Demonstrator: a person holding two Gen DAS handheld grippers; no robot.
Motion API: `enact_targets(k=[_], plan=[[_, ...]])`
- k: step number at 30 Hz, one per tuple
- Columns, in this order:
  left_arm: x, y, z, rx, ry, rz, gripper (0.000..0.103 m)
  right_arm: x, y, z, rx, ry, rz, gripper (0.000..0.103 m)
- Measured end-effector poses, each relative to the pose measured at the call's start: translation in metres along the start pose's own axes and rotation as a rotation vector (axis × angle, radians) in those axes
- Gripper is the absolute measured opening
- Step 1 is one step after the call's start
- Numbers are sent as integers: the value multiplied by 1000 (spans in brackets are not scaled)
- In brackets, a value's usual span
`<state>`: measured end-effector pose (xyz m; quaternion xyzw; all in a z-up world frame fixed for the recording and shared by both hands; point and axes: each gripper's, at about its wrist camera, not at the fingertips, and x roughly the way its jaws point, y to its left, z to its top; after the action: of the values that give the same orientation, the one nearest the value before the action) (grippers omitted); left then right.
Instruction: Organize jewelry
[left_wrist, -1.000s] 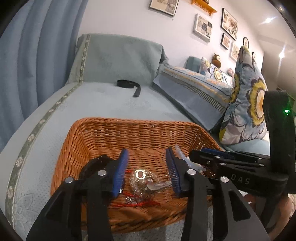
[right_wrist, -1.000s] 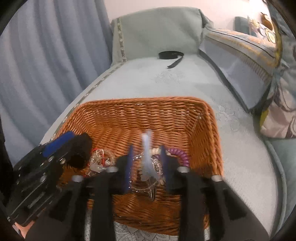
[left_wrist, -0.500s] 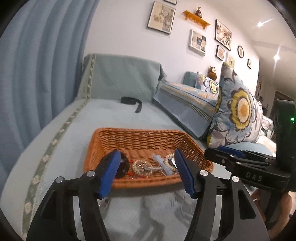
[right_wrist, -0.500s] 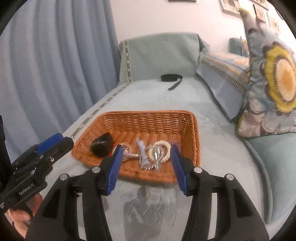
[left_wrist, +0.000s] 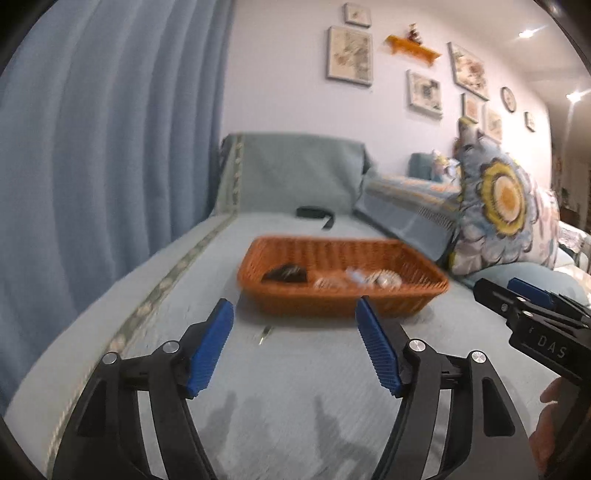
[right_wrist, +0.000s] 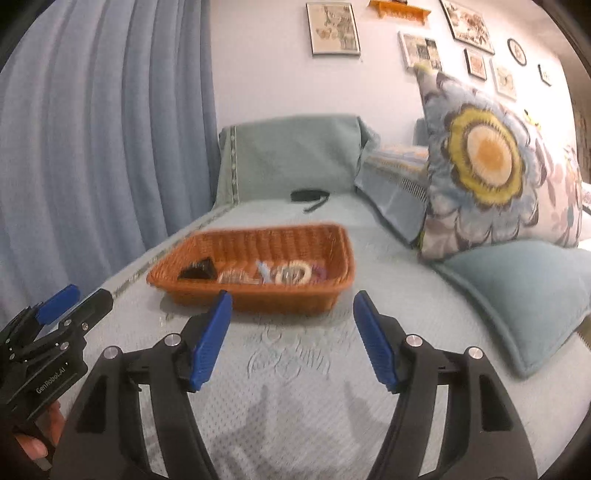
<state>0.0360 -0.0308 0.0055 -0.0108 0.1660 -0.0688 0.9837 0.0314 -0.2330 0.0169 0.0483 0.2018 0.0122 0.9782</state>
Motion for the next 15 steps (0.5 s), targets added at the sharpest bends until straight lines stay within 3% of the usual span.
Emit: enact_targets(k=[3, 4, 5, 7, 15], plan=[[1, 8, -4, -25, 2, 26, 69, 4, 9, -7, -45, 13, -7, 64], [-2, 10, -4, -31, -16, 36, 72, 4, 11, -9, -52, 4, -5, 64], [-4, 11, -6, -31, -32, 44, 81, 2, 12, -11, -57, -7, -9, 64], [-7, 9, -8, -22, -42, 62, 87, 2, 16, -14, -67, -9, -25, 64], [-1, 5, -7, -14, -19, 94, 89, 2, 21, -17, -89, -18, -53, 64]])
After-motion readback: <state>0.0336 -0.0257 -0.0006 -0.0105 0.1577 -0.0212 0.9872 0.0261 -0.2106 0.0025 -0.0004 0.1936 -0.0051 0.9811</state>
